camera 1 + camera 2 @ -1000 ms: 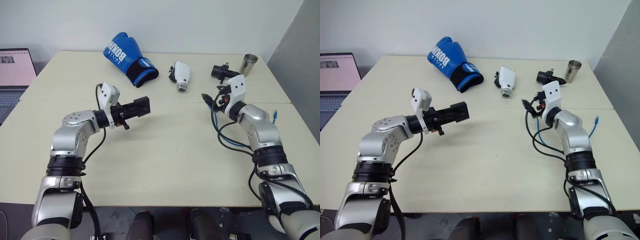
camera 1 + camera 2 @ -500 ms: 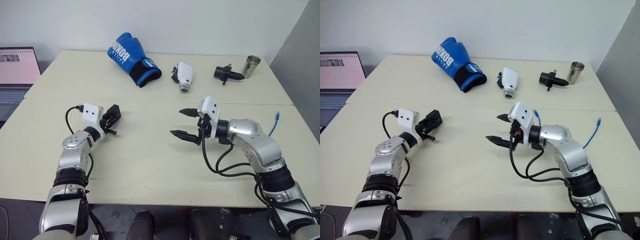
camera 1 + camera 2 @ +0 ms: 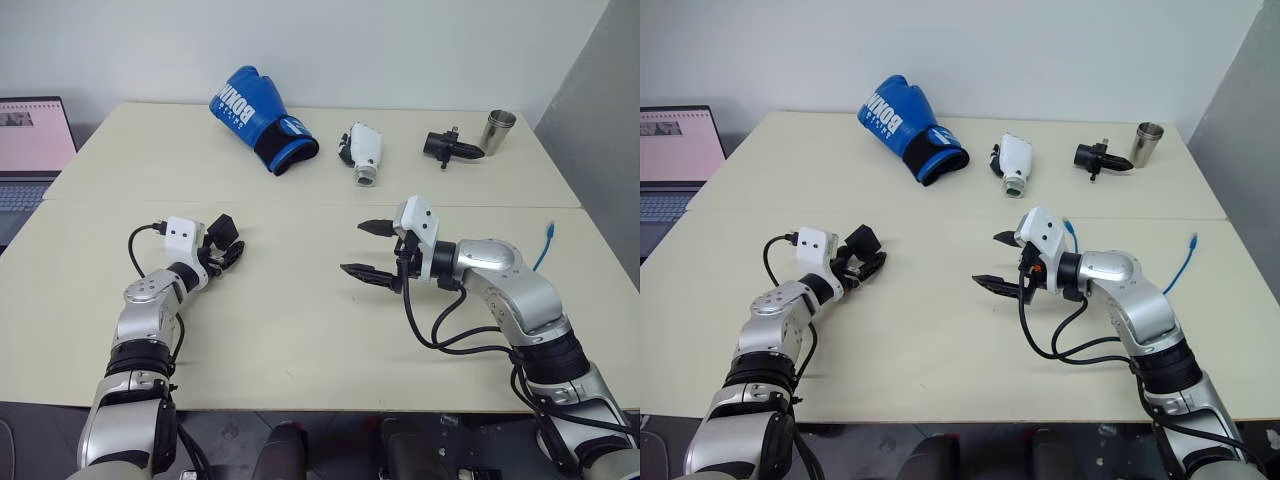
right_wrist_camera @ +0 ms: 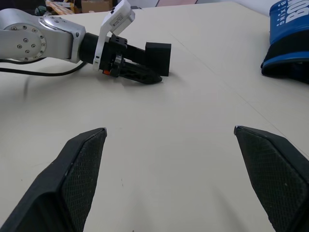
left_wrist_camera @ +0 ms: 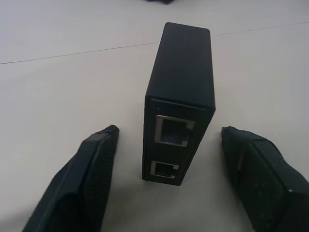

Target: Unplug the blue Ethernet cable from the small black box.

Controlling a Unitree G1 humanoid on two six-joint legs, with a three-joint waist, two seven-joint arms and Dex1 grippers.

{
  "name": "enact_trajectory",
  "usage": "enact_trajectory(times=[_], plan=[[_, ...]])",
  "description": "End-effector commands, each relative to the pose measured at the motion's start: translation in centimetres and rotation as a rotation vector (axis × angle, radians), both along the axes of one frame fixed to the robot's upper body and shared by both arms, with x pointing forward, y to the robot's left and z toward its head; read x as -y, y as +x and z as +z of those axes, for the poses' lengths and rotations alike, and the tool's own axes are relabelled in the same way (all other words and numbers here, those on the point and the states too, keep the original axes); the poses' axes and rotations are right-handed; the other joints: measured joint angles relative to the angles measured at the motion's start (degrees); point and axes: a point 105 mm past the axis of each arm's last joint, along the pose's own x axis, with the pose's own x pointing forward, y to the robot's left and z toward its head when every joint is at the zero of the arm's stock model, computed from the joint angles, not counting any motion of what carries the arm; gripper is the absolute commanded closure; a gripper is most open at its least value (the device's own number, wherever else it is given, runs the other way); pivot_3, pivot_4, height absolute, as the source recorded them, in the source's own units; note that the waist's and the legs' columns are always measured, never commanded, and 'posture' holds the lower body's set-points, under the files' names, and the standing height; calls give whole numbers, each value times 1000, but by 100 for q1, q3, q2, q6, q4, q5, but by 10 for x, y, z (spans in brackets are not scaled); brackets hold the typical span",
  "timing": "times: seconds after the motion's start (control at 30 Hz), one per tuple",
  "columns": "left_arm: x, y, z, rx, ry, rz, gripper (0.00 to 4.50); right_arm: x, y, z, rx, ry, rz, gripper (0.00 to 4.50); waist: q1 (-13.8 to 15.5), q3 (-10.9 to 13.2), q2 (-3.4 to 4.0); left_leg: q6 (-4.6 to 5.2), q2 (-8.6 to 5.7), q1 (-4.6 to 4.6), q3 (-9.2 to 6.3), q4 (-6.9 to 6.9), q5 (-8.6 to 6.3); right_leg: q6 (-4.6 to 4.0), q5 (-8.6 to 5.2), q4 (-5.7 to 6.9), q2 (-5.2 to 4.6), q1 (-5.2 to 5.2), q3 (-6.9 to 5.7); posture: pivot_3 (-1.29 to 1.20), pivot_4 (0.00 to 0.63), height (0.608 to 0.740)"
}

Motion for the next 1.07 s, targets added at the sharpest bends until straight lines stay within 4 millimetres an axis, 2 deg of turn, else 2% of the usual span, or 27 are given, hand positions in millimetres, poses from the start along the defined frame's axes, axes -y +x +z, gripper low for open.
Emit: enact_trajectory(times=[0.03,0.2,0.37,0.6,0.77,0.9,1.07], plan=[[-3,-2,18,58,8,1,59,-2,-2,15,56,13,16,0,1,0,0,0,0,0,0,0,0,0,0,0,0,0,0,0,150,740],[-2,-14,31,88,32,-21,59,0,-2,18,63,19,9,0,-2,0,0,0,1,0,0,0,0,0,0,0,0,0,2,0,150,740],[0,-41,52,73,158,-99,59,20,-9,25,68,33,-36,0,-5,0,0,0,5,-1,-3,-4,0,-1,0,-2,-1,-1,4,0,150,740],[1,-58,75,48,313,-183,59,58,-19,37,66,44,-109,0,22,0,0,0,1,3,-3,-3,0,0,0,-5,-2,9,2,0,150,740],[4,-74,92,-43,337,-393,59,101,-40,35,-20,-58,-89,0,18,2,2,0,2,4,0,-10,0,-1,-1,-12,1,8,2,0,150,740],[1,-72,104,-49,337,-453,59,121,-39,41,-47,-85,-129,0,10,3,4,1,3,9,3,-10,-1,-1,-2,-12,3,10,3,0,150,740],[4,-69,106,-61,327,-513,59,125,-37,48,-38,-92,-142,0,-20,3,4,2,7,18,7,-11,-1,-1,-2,-10,9,16,7,0,150,740]])
